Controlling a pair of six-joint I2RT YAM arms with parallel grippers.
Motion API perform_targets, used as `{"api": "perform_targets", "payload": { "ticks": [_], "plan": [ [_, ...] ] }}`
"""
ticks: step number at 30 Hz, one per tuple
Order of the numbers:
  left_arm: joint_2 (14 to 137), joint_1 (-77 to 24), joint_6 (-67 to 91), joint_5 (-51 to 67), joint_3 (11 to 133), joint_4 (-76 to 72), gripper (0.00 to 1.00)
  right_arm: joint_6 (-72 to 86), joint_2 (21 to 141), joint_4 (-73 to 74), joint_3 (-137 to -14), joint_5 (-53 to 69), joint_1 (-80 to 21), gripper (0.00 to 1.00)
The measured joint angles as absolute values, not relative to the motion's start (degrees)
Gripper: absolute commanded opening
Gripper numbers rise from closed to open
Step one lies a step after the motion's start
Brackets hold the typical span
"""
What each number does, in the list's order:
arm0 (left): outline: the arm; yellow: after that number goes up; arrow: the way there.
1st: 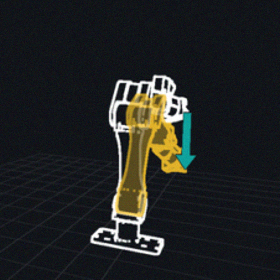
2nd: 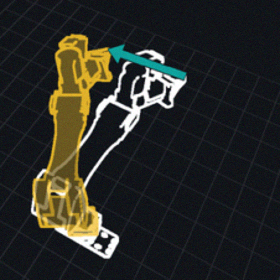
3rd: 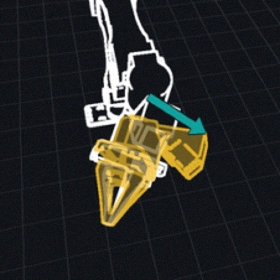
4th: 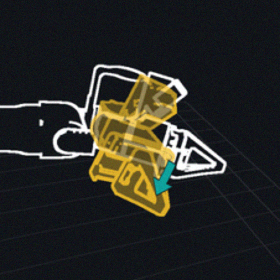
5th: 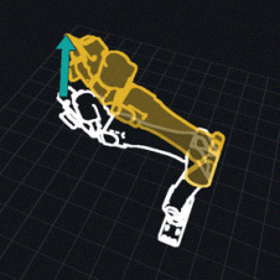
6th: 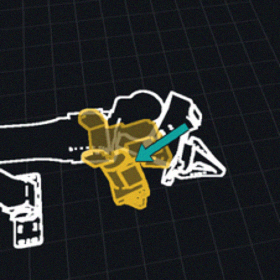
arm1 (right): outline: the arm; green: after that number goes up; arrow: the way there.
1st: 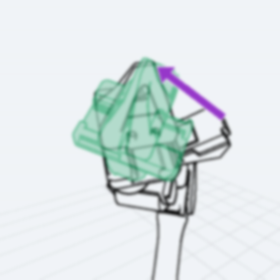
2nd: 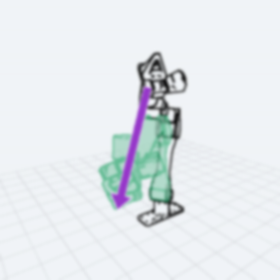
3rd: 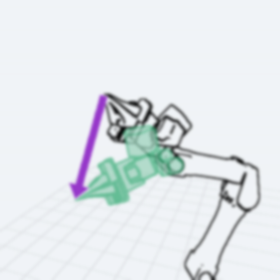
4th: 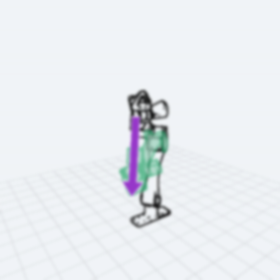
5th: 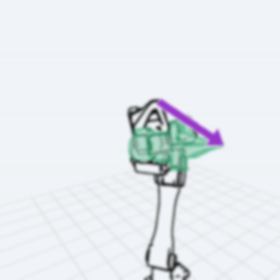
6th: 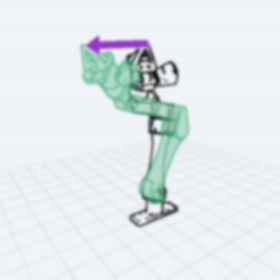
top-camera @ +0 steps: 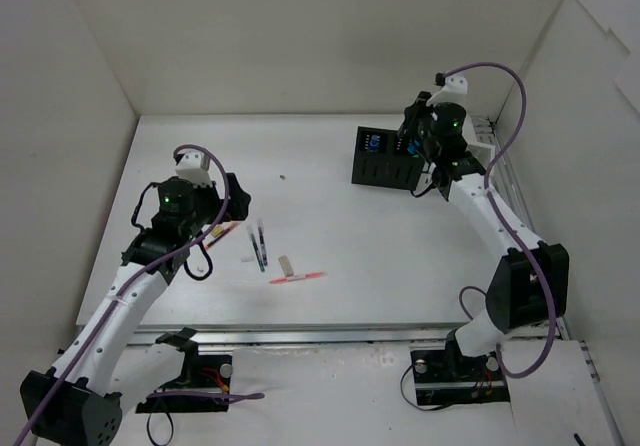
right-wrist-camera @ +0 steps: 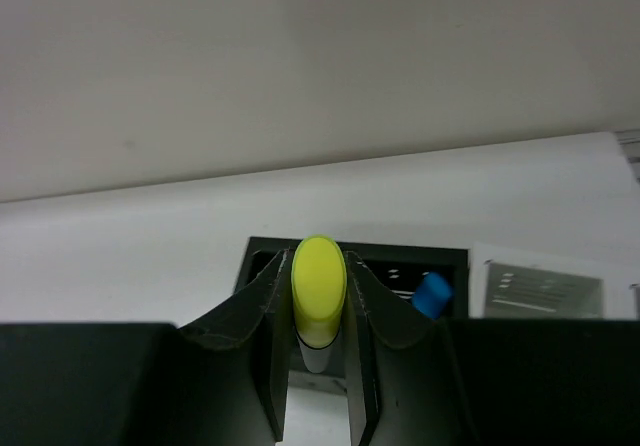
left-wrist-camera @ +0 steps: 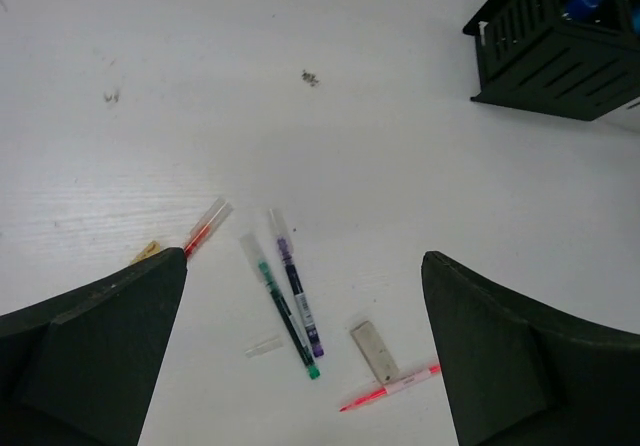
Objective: Sort the stationery into containers
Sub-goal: Place the pen in the storage box, then pick up the pen from the center of the board.
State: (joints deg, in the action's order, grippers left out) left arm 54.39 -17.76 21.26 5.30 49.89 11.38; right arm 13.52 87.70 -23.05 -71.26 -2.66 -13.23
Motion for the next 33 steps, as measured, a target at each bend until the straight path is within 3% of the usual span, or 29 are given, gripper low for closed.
{"api": "perform_targets", "payload": {
  "ticks": [11, 18, 27, 33],
  "plan": [
    [54.5, -16.0, 26.4, 4.3, 45.1, 17.9, 1.00, 8.6, 102.5, -22.6, -75.4, -0.7, -8.5, 0.03],
    [54.6, -15.6, 28.1, 5.0, 42.6, 18.3, 1.00, 8.1, 107.6, -21.8, -76.2, -0.5, -7.9, 0.65],
    [51.4, -15.4, 29.8, 5.1, 41.4, 19.4, 0.99, 1.3, 95.5, -13.6, -75.2, 7.2, -10.5, 0.94],
    [50.7, -15.4, 31.8, 4.2, 40.6, 21.6, 1.00, -7.8, 80.1, -9.6, -67.1, 18.7, -21.0, 0.98]
  ]
}}
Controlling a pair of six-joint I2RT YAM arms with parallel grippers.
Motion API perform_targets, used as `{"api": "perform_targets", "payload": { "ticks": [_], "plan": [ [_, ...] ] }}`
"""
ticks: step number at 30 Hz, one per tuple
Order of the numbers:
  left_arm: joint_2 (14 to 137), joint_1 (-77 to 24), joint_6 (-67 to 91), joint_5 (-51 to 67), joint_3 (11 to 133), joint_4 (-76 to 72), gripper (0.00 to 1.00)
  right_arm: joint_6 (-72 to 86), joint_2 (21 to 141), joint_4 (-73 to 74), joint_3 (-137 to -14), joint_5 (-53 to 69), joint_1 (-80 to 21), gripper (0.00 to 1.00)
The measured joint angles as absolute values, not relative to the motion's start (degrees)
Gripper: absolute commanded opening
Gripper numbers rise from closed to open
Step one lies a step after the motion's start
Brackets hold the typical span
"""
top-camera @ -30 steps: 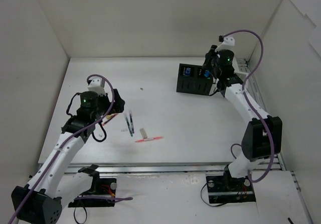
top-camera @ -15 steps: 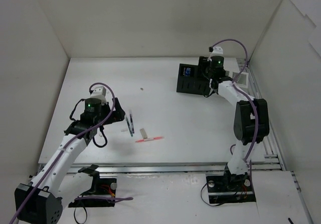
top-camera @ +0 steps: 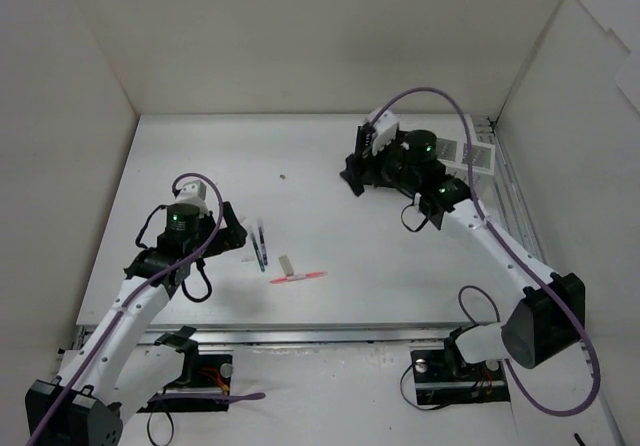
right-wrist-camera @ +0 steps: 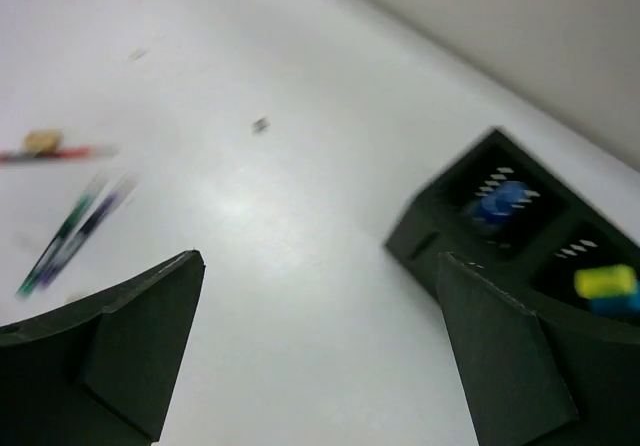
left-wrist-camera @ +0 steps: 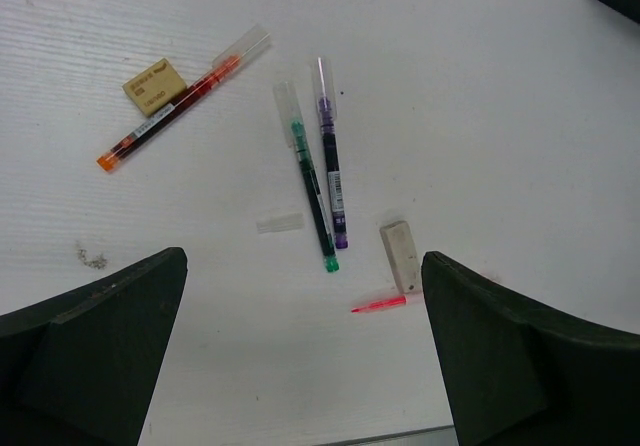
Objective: Sort the stationery into containers
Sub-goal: Pick up the pen from the center of the board.
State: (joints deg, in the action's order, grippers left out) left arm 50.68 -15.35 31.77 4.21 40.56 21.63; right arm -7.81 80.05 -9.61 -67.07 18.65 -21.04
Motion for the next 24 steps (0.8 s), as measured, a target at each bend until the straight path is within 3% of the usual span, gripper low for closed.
{"api": "perform_targets", "payload": {
  "ticks": [5, 10, 17, 24],
  "plan": [
    [48.9, -15.4, 33.3, 4.2, 37.8, 22.5, 0.99, -14.2, 79.3, -2.7, -64.0, 24.1, -33.3, 0.98],
    [44.6, -15.4, 35.9, 1.7, 34.5, 25.8, 0.99, -12.0, 86.7, 0.1, -64.9, 20.4, -41.7, 0.98],
    [43.7, -15.4, 37.7, -2.4, 34.7, 28.0, 1.00, -11.2, 93.4, 2.2, -64.7, 16.2, -47.5, 0.97],
    [51.5, -15.4, 38.0, -1.5, 35.1, 26.7, 0.99, -12.5, 96.4, 5.1, -63.7, 18.9, -50.5, 0.87]
  ]
}}
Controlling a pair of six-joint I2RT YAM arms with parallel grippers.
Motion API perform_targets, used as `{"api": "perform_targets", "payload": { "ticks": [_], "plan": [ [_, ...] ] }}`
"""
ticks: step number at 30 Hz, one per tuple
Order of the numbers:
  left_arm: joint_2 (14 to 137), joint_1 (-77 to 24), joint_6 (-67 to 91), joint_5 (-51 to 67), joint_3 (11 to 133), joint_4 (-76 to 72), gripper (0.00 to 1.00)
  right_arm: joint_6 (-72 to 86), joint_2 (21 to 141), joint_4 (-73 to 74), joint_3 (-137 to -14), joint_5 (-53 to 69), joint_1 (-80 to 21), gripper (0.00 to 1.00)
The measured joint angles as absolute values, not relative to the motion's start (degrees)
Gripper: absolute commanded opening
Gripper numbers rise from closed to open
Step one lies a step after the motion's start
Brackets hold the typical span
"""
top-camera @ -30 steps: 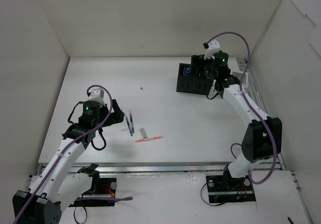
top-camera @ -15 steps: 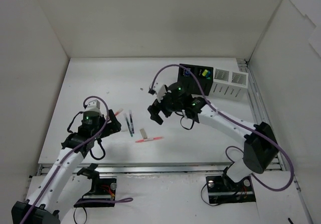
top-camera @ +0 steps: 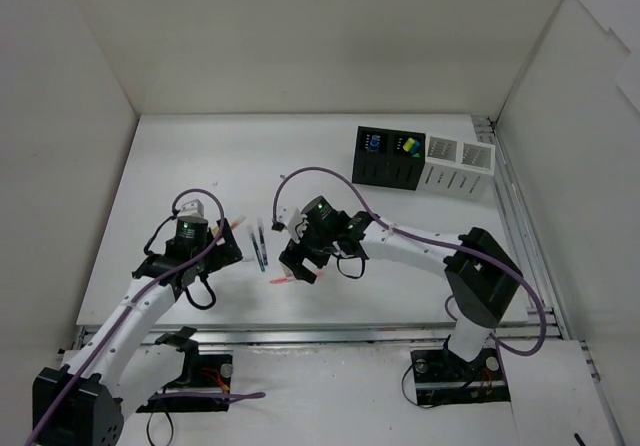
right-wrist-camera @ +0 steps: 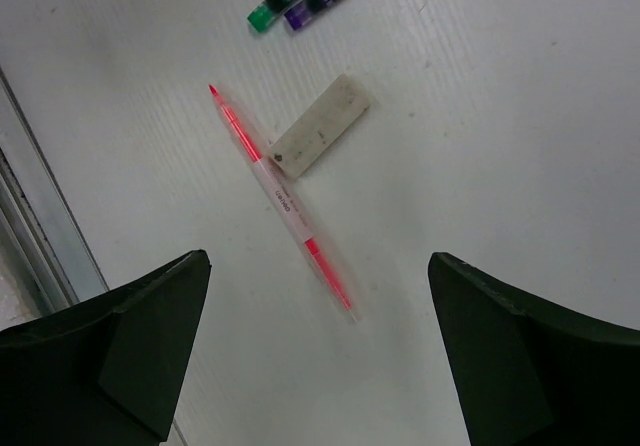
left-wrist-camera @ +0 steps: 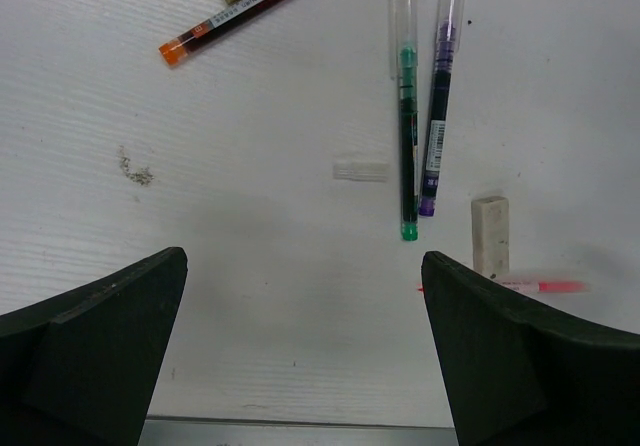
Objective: Sort the stationery into containers
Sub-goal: Pick up the pen from the center of the board.
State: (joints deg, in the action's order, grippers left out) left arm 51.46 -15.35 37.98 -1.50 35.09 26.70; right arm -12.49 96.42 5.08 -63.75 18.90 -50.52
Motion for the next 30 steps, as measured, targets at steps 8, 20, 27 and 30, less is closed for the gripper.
{"api": "perform_targets", "payload": {
  "ticks": [8, 20, 27, 30],
  "plan": [
    [51.4, -15.4, 35.9, 3.5, 33.7, 21.3, 0.99, -13.3, 103.1, 6.4, -62.8, 17.8, -52.8, 0.78],
    [50.6, -15.4, 31.9, 5.7, 32.8, 17.2, 0.99, -14.5, 105.8, 3.9, -63.6, 9.1, -59.0, 0.50],
    [50.6, -14.4, 29.5, 7.0, 32.8, 15.2, 1.00, -15.5, 107.1, 2.5, -64.8, 8.2, -60.4, 0.36],
    [50.7, -14.1, 27.3, 8.4, 33.2, 13.8, 1.00, -16.4, 108.4, 1.6, -66.1, 8.8, -60.4, 0.21]
  ]
}}
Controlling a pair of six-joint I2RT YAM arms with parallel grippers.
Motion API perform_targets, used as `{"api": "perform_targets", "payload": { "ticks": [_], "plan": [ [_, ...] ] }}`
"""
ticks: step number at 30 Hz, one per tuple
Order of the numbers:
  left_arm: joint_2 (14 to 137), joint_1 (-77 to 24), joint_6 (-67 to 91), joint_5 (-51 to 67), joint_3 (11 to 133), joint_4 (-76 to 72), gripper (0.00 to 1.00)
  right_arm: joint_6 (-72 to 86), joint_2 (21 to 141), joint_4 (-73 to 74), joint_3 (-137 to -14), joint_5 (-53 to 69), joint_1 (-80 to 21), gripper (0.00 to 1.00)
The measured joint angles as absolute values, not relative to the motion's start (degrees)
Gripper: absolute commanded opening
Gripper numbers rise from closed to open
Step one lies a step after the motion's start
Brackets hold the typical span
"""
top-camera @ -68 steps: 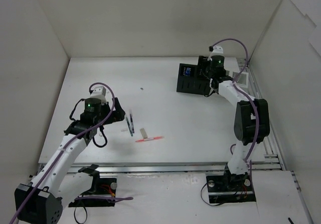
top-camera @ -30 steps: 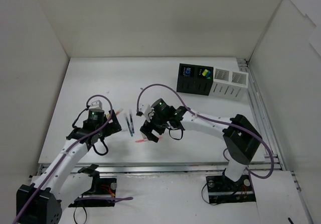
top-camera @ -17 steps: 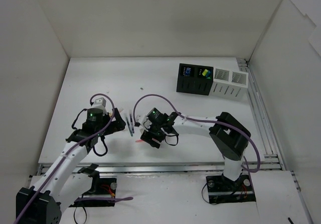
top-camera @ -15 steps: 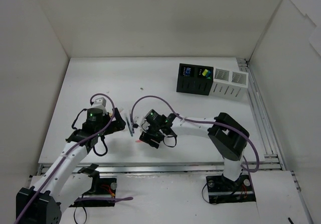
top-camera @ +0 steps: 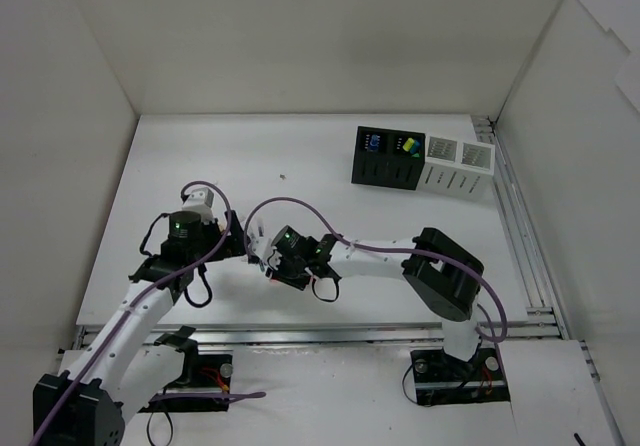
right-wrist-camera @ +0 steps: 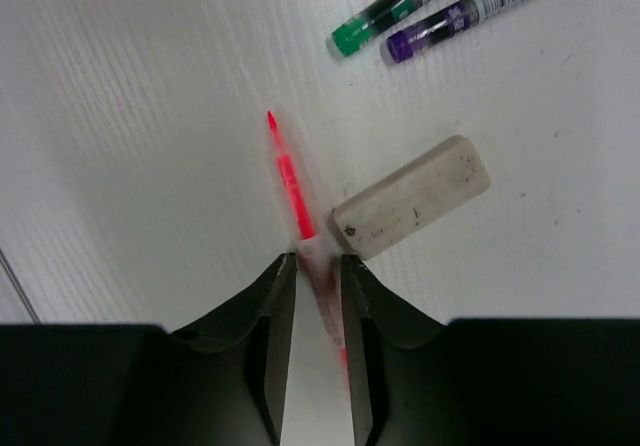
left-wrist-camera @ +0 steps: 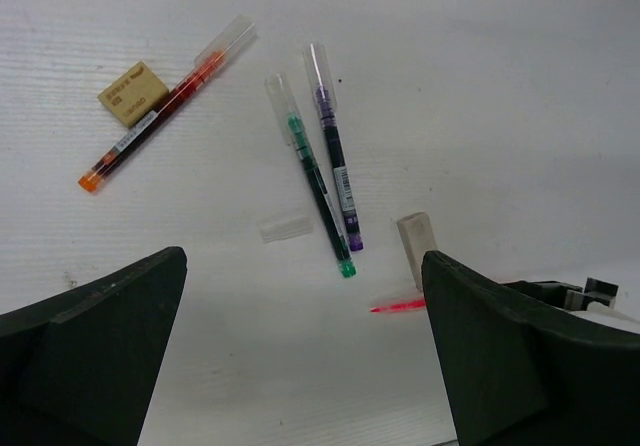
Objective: Sort the stationery into containers
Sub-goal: Pick up the pen from the center of the board, then close the pen cap on the pen.
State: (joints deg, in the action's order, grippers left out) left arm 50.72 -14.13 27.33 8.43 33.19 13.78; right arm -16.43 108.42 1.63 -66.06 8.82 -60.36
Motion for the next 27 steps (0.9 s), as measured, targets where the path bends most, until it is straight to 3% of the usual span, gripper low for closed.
{"api": "perform_targets", "payload": {
  "ticks": [5, 13, 20, 27],
  "plan": [
    [51.8, -12.8, 21.9, 10.1, 38.7, 13.8, 0.99, -17.2, 108.9, 0.6, -66.3, 9.4, -60.3, 0.00],
    [56.4, -12.0, 10.4, 16.1, 61.3, 12.5, 0.99, -18.2, 104.6, 1.1, -61.7, 9.4, -60.3, 0.00],
    [67.6, -12.0, -0.8, 24.1, 79.0, 13.7, 0.99, -17.6, 89.2, 0.3, -55.4, 11.5, -57.2, 0.00],
    [73.7, -12.0, -17.7, 35.3, 86.0, 21.6, 0.99, -14.1, 77.4, -7.4, -52.6, 12.4, -47.7, 0.00]
  ]
}}
